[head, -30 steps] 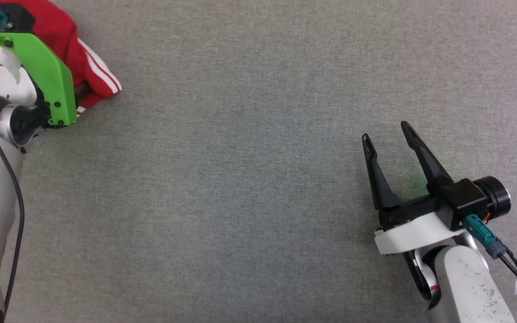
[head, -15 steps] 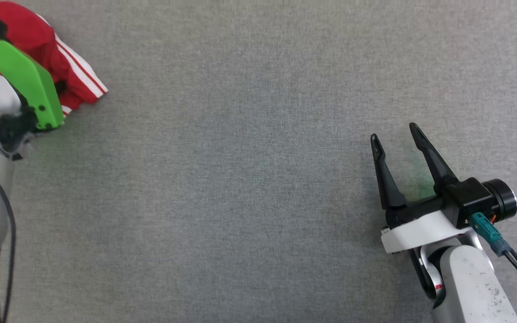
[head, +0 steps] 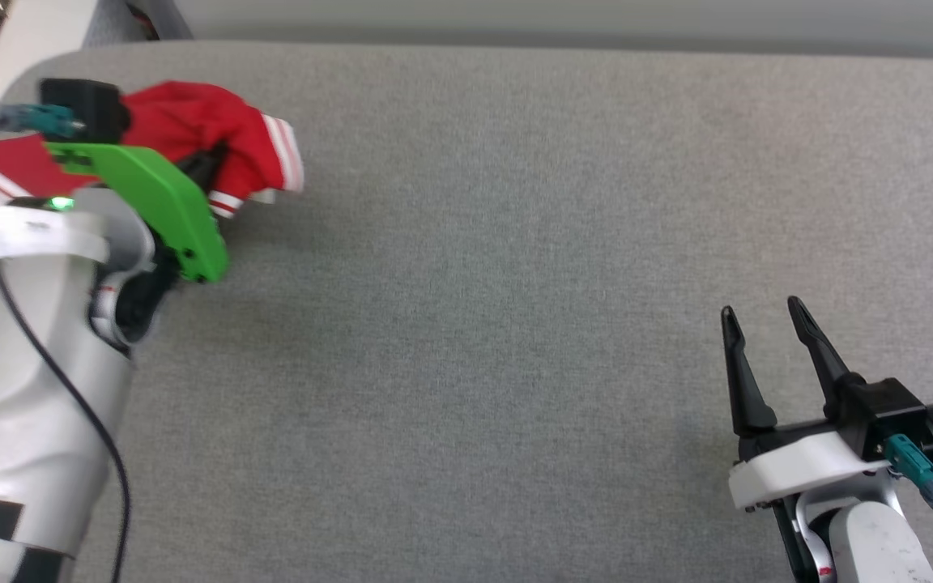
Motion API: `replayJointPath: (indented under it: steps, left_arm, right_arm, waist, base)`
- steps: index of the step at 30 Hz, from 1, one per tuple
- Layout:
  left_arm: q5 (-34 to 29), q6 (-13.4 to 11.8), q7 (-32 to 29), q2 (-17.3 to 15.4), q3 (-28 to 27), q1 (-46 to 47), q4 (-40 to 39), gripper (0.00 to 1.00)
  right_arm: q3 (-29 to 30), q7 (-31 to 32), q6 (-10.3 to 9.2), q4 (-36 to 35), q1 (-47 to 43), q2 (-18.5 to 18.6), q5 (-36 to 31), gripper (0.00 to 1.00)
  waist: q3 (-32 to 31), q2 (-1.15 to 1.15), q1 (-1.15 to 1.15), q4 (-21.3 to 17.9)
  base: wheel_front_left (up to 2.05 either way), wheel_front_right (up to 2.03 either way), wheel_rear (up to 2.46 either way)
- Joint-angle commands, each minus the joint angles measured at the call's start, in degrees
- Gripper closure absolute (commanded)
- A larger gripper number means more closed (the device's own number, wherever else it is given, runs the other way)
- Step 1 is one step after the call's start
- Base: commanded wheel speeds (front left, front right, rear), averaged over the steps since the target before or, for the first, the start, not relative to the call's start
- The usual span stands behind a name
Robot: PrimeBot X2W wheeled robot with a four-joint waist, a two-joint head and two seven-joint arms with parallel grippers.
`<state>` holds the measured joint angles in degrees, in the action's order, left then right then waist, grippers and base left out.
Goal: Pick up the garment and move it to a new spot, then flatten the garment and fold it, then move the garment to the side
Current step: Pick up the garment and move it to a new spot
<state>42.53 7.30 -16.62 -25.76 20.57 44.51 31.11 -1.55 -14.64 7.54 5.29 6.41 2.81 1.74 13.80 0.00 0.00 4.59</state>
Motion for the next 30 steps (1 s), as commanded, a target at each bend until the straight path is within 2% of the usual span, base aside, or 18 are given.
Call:
replayJointPath:
  steps: [1, 7, 14, 23, 30]
  left_arm:
    - [-0.1, 0.2, 0.0, 1.1, 1.2, -1.6, -1.6, 1.00]
    - [-0.5, 0.2, -1.8, 5.4, 6.2, -5.6, -7.7, 1.00]
    - [-1.7, 0.2, -2.9, 11.3, 13.6, -9.4, -11.0, 1.00]
    - [-3.1, 0.2, -1.8, 20.3, 23.1, -11.5, -8.4, 1.00]
    - [-1.3, 0.0, 1.3, 22.8, 28.9, -10.7, -4.7, 1.00]
  right_arm:
    - [0.6, -0.4, -0.05, 0.2, -1.0, 0.1, 0.1, 0.00]
    - [4.1, -0.4, -0.05, 0.1, -2.5, 0.1, 0.0, 0.00]
    - [7.3, -0.4, -0.05, -0.5, -3.2, 0.1, -0.5, 0.00]
    - [8.6, -0.4, -0.05, -1.3, -3.3, 0.1, -1.0, 0.00]
    - [7.9, -0.4, -0.05, -1.4, -2.6, 0.1, -0.9, 0.00]
  waist:
    - [-4.7, 0.00, 0.00, 0.4]
    - [-7.7, 0.00, 0.00, -1.3]
    - [-8.9, 0.00, 0.00, -4.8]
    - [-7.2, 0.00, 0.00, -10.0]
    - [-5.2, 0.00, 0.00, -12.6]
  base:
    - [0.00, 0.00, 0.00]
    - [0.00, 0.00, 0.00]
    - [0.00, 0.00, 0.00]
    - [0.00, 0.00, 0.00]
    - [0.00, 0.00, 0.00]
